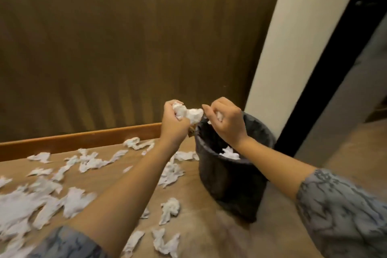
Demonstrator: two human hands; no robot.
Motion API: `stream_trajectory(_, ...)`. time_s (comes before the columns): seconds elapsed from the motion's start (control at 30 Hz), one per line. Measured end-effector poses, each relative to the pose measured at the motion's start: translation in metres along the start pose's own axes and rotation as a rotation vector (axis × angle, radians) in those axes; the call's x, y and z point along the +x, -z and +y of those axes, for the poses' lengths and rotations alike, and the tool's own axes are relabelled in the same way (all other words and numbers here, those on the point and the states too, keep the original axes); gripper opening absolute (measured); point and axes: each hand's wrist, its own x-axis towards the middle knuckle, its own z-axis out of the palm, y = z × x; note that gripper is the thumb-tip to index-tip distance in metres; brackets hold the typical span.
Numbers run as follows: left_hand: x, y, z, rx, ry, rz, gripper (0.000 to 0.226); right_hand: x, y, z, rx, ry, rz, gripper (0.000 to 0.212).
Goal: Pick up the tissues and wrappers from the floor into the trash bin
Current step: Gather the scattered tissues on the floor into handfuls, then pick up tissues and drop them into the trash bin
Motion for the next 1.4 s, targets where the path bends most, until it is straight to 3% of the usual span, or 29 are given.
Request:
stream_trajectory(0.17, -0.005, -0.099, -0.033, 0.060, 0.079, -0.114, 0.038, -0.036, 0.025, 0.062, 0.017, -0.442, 0.164, 0.044)
stream_trajectory(0.23, -0.004, -0.121, -0.052, 0.126, 0.084, -0.137, 0.045, -0.045, 0.024, 0.080, 0.009, -0.518, 0.136, 0.048)
stream_trajectory(0.37, 0.002, -0.131, -0.071, 0.206, 0.111, -0.200, 0.080, -0.056, 0.017, 0.098, 0.052, -0.615, 0.186, 0.039)
stream_trajectory(0.43, 0.005, -0.119, -0.073, 0.225, 0.050, -0.144, 0.072, -0.057, 0.009, 0.096, 0.089, -0.638, 0.173, 0.033)
stream_trajectory(0.53, 0.008, -0.083, -0.081, 0.222, -0.064, -0.045, 0.045, -0.055, -0.014, 0.076, 0.143, -0.537, 0.041, 0.018)
stream_trajectory(0.6, 0.007, -0.049, -0.085, 0.226, -0.052, 0.023, 0.031, -0.049, -0.035, 0.051, 0.180, -0.395, -0.079, 0.009)
stream_trajectory(0.7, -0.004, 0.014, -0.087, 0.225, -0.015, 0.128, 0.023, -0.046, -0.073, 0.004, 0.294, -0.198, -0.247, 0.009)
stream_trajectory(0.8, -0.042, 0.089, -0.097, 0.206, 0.051, 0.266, 0.024, -0.068, -0.117, -0.044, 0.421, -0.115, -0.416, 0.012)
stream_trajectory(1.07, -0.237, 0.238, -0.146, 0.421, 0.346, 0.641, 0.022, -0.185, -0.205, -0.165, 0.609, 0.026, -0.874, 0.040)
stream_trajectory(1.27, -0.411, 0.256, -0.174, 0.508, 0.534, 1.114, 0.018, -0.292, -0.222, -0.255, 0.723, 0.255, -1.111, 0.026)
stream_trajectory(1.4, -0.500, 0.248, -0.194, 0.614, 0.631, 1.226, 0.028, -0.347, -0.203, -0.283, 0.714, 0.282, -1.127, 0.025)
